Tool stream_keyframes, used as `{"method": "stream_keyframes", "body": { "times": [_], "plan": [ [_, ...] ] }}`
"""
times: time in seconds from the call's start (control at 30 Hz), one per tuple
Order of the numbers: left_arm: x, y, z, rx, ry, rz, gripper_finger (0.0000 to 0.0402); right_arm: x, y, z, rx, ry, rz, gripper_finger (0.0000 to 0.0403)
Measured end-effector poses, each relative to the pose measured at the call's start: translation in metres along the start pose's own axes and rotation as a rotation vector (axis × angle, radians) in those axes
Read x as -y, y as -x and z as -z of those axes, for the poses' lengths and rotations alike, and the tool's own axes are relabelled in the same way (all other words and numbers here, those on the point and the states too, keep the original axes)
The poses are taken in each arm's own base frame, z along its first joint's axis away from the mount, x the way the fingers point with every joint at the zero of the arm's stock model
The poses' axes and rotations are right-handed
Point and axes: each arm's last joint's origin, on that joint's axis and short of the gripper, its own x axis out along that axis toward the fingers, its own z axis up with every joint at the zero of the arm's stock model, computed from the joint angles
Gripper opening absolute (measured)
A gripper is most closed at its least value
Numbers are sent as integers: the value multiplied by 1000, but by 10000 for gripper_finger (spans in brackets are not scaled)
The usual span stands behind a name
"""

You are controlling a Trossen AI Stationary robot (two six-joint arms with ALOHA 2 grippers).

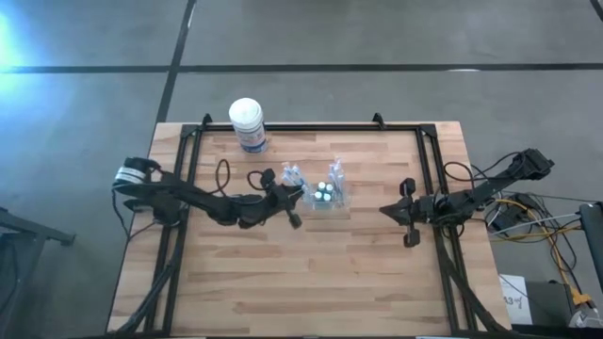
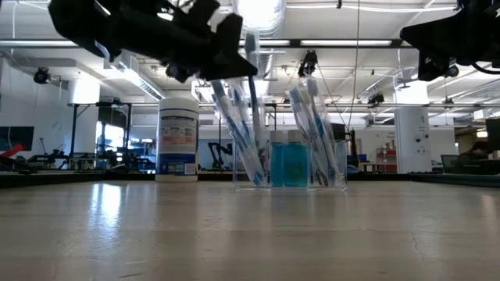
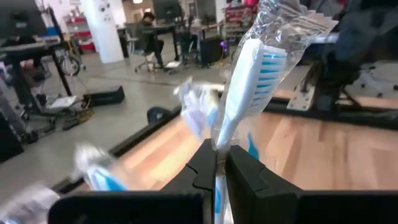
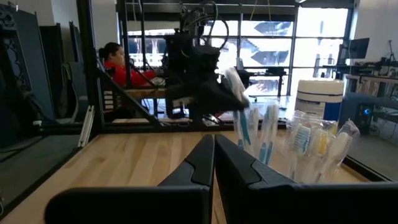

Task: Pick & Place toothbrushing station
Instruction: Put the blue toothbrush into the transparent organizer

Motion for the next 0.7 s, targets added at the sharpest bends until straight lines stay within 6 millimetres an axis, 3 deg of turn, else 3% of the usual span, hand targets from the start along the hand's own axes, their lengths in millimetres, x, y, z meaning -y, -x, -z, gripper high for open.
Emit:
{"method": "stream_keyframes", "body": {
  "times": [0.5, 0.7],
  "plan": [
    [-7, -22, 40, -103, 56, -57, 17, 0, 0, 0, -1, 5, 0, 8],
    [-7, -24, 46, -120, 62, -19, 19, 0, 0, 0, -1, 5, 0, 8]
  ]
}}
